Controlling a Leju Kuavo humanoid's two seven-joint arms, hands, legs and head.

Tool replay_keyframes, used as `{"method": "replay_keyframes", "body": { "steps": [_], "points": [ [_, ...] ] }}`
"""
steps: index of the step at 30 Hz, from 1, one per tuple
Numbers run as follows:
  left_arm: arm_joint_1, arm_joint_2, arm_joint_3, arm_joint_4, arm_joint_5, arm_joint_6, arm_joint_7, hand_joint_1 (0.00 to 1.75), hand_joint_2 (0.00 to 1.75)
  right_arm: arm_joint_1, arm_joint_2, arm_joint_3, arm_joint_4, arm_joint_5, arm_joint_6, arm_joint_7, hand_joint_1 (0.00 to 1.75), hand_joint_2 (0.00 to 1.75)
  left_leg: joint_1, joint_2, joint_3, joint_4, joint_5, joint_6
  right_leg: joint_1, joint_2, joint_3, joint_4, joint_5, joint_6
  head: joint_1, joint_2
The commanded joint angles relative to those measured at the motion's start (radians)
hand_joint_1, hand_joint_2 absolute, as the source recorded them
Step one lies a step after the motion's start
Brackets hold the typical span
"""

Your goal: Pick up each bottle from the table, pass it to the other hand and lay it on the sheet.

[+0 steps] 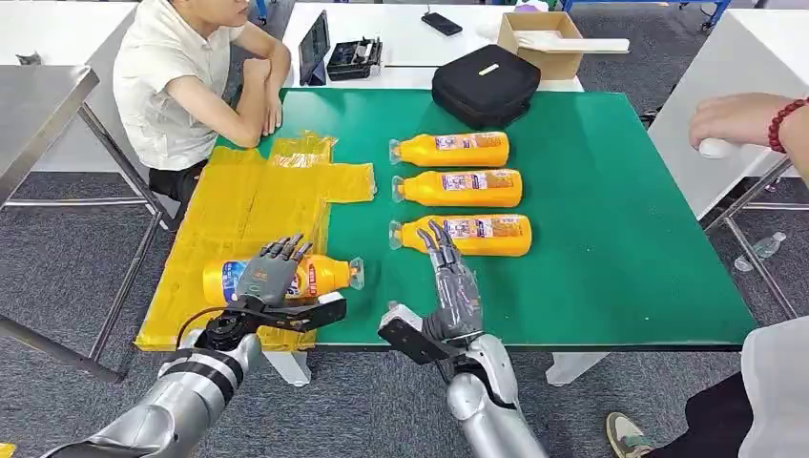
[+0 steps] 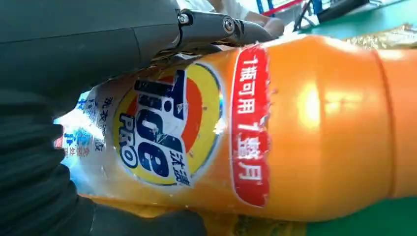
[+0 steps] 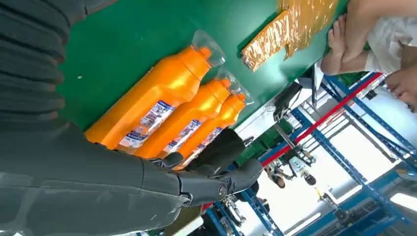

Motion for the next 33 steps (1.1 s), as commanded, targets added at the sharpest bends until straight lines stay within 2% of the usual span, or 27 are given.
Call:
{"method": "replay_keyframes", "body": {
  "steps": [1,10,33],
  "points": [
    [0.025,-0.022,0.017,0.036,0.005,0.000,-0.021,0.00,1.75,-0.013,-0.032,0.016,0.031,-0.004,0.010,-0.003,0.00,1.75,0.000,0.001,-0.002,-0.001,0.000,-0.001,0.000,0.000,-0.001,-0.001,0.001,-0.002,0.000,0.000],
    [0.014,-0.026,0.017,0.046,0.003,-0.026,-0.020,0.00,1.75,-0.017,-0.027,0.018,0.040,-0.007,0.012,-0.007,0.00,1.75,0.001,0.001,-0.003,-0.001,0.000,-0.001,0.001,0.001,-0.002,-0.001,0.000,-0.002,0.000,0.000],
    [0.010,-0.041,0.019,0.016,0.005,0.022,-0.044,0.00,1.75,-0.015,-0.028,0.029,0.048,-0.004,0.015,-0.011,0.00,1.75,0.000,0.001,-0.005,0.000,0.000,-0.001,0.000,0.000,-0.005,0.000,0.000,-0.001,0.000,0.000]
  ]
}}
